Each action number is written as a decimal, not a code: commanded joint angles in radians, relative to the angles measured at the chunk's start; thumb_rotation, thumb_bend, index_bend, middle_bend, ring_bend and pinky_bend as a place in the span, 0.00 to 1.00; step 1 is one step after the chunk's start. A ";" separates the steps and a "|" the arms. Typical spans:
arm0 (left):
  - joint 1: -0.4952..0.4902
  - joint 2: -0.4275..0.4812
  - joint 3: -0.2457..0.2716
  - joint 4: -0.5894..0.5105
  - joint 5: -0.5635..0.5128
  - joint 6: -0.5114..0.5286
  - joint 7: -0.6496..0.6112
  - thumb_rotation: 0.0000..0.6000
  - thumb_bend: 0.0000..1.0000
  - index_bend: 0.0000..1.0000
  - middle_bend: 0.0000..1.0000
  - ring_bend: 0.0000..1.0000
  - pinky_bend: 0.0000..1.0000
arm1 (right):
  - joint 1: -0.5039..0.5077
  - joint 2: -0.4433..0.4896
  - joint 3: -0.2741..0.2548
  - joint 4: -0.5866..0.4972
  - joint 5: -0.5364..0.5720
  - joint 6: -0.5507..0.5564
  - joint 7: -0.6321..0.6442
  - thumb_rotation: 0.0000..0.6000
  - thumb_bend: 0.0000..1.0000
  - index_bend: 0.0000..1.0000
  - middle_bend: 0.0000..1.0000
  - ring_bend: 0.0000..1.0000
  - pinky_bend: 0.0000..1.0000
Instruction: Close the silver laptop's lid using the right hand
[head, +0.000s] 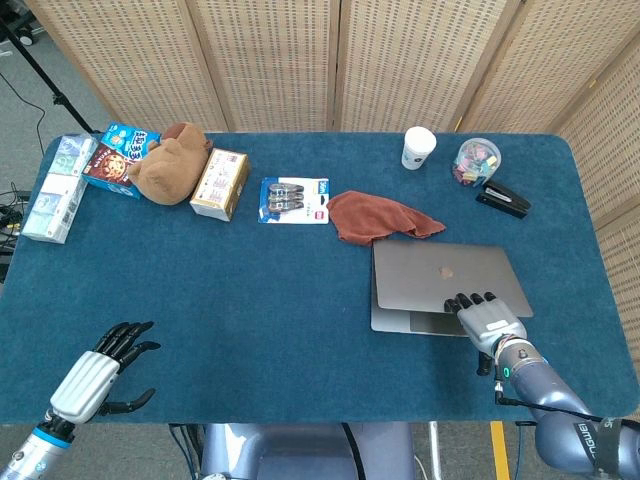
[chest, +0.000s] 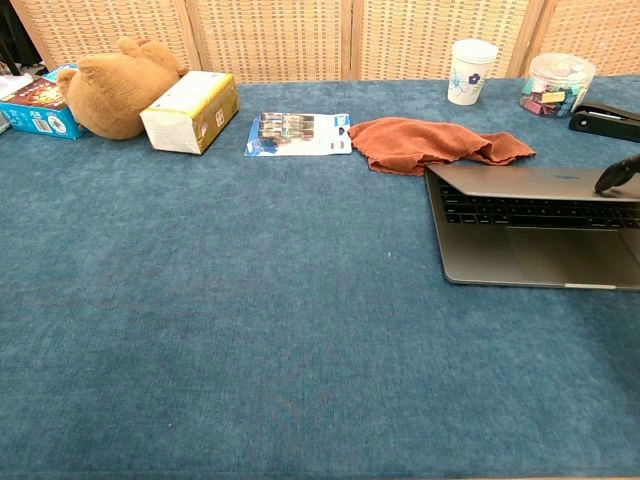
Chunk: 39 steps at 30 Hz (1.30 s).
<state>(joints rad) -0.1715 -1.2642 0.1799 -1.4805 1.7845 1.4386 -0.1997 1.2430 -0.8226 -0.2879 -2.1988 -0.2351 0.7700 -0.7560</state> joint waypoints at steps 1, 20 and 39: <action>-0.001 0.003 0.002 -0.004 -0.001 -0.004 0.002 0.67 0.28 0.27 0.12 0.09 0.09 | -0.012 -0.010 -0.007 0.007 -0.015 -0.009 0.015 1.00 0.00 0.00 0.00 0.00 0.07; -0.008 0.014 0.010 -0.022 -0.008 -0.038 0.031 0.67 0.28 0.27 0.12 0.09 0.09 | -0.106 -0.122 -0.026 0.135 -0.128 -0.087 0.144 1.00 0.00 0.00 0.00 0.00 0.07; -0.009 0.017 0.014 -0.028 -0.007 -0.046 0.040 0.67 0.28 0.27 0.13 0.09 0.09 | -0.116 -0.178 -0.058 0.193 -0.164 -0.111 0.208 1.00 0.00 0.00 0.00 0.00 0.07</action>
<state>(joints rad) -0.1808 -1.2470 0.1936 -1.5085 1.7776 1.3929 -0.1595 1.1274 -0.9997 -0.3449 -2.0065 -0.3988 0.6589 -0.5489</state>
